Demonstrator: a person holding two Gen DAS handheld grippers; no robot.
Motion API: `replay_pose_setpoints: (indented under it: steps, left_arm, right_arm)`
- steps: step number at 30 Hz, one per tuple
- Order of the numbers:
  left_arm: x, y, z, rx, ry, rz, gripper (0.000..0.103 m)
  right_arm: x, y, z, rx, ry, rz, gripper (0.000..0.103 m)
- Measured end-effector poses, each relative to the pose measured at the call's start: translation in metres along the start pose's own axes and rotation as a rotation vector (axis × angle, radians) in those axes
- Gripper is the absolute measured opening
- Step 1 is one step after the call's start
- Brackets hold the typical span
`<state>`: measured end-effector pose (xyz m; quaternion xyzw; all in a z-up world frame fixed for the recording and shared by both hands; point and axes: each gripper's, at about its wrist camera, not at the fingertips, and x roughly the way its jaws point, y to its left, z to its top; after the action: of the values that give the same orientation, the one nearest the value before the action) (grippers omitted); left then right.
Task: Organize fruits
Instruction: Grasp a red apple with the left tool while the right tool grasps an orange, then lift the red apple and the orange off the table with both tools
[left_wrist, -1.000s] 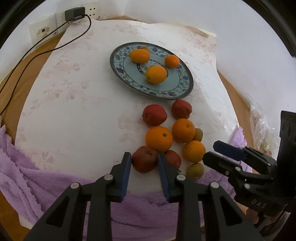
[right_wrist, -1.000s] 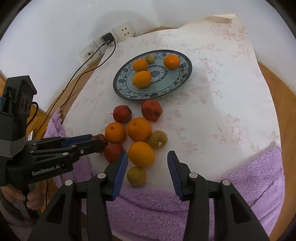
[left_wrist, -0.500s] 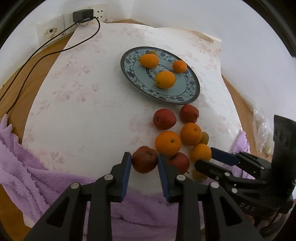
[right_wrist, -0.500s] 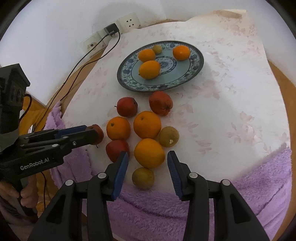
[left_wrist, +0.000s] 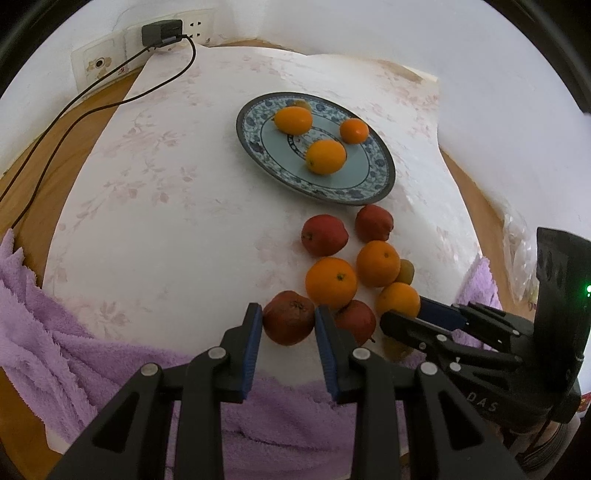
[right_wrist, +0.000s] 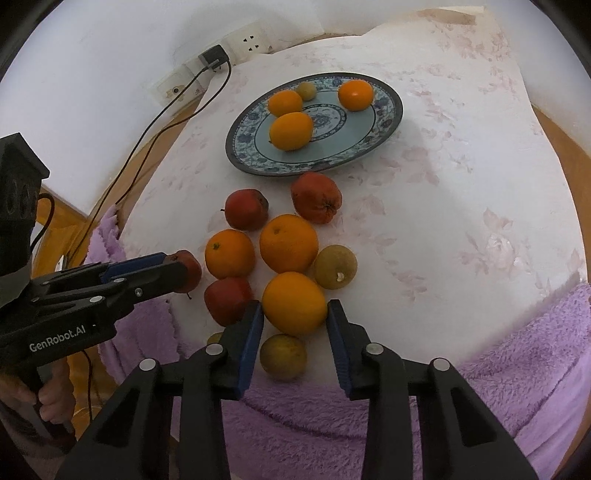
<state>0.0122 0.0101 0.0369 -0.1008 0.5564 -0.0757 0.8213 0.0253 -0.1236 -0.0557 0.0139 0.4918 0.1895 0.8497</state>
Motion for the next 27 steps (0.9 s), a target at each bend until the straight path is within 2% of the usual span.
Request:
replay_pose_setpoints:
  steps: [13, 19, 27]
  left_arm:
    - [-0.005, -0.002, 0.003, 0.004, -0.008, -0.011, 0.030]
    - [-0.010, -0.004, 0.013, 0.021, -0.037, 0.015, 0.030]
    - [-0.012, -0.005, 0.031, 0.027, -0.059, 0.016, 0.031]
  right_arm:
    - [-0.022, 0.007, -0.003, -0.033, -0.056, -0.013, 0.036]
    - [-0.034, 0.001, 0.003, -0.009, -0.079, 0.008, 0.036]
    - [-0.045, -0.003, 0.017, -0.023, -0.117, -0.016, 0.036]
